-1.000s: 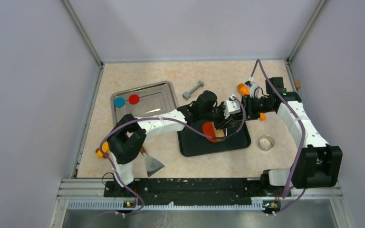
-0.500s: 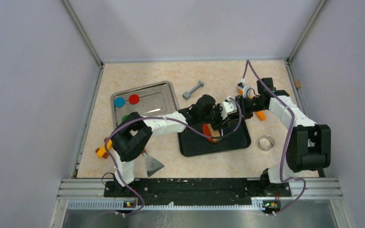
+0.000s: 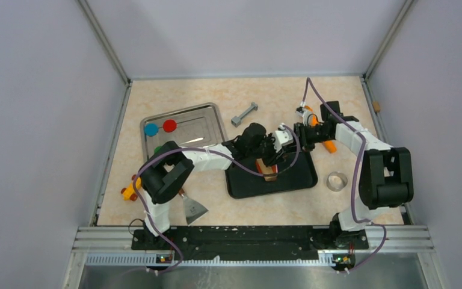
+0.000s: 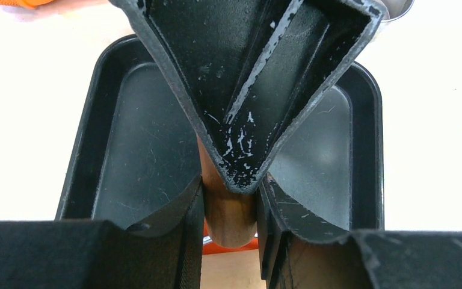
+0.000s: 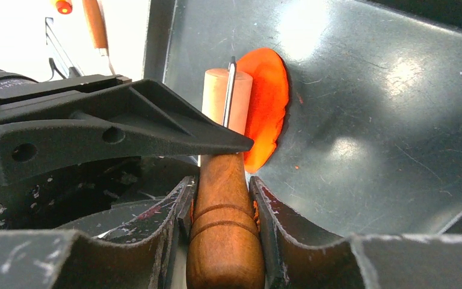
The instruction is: Roll out the dumpling wrappers from the dough
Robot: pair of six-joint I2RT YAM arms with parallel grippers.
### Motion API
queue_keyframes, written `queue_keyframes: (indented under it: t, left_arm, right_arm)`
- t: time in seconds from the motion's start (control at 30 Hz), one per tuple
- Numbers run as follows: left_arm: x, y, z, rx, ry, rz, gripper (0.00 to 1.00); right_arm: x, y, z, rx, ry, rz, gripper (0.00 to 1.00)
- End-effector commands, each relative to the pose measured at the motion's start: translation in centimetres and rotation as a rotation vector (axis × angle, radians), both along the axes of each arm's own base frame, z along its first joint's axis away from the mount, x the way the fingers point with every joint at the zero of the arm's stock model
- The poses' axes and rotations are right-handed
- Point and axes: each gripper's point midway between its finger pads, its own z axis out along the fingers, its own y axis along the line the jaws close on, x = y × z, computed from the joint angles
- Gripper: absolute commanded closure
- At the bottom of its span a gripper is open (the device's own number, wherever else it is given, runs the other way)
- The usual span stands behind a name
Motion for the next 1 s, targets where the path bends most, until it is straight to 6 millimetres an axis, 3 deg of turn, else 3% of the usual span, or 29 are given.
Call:
queue_keyframes:
  t: [0.0,0.27,0.47,0.57,0.77,0.87,0.97]
  left_arm:
    - [-0.4,2.3,-2.6,0.064,0.046,0.038,1.0]
    - [-1.3,4.3,-4.3,0.094,0.088,0.05,1.0]
    - [-2.3,5.7,-4.2,0.109,0.116,0.054,1.0]
    - [-2.1,6.2,-1.8,0.083,0.1,0.036,1.0]
    - [-1.7,4.3,6.8,-0.068,0.032,-0.038,1.0]
    - [-1.7,2.9,8.2,-0.122,0.035,-0.088,1.0]
    - [-1.8,1.7,7.6,-0.137,0.077,-0.142,1.0]
  right_arm:
    - [-0.3,0.5,-2.6,-0.053,-0.005,0.039,1.0]
    - [0.1,0.9,-4.0,-0.074,0.023,0.026,1.0]
    - [0.1,2.2,-4.2,-0.052,0.057,0.011,1.0]
    - [0.9,3.4,-2.0,-0.001,0.048,0.004,1.0]
    - [2.9,4.5,6.1,0.113,-0.044,-0.006,1.0]
    - [3.2,4.0,7.6,0.108,-0.057,-0.038,1.0]
    - [3.3,3.2,7.1,0.062,-0.072,-0.075,1.0]
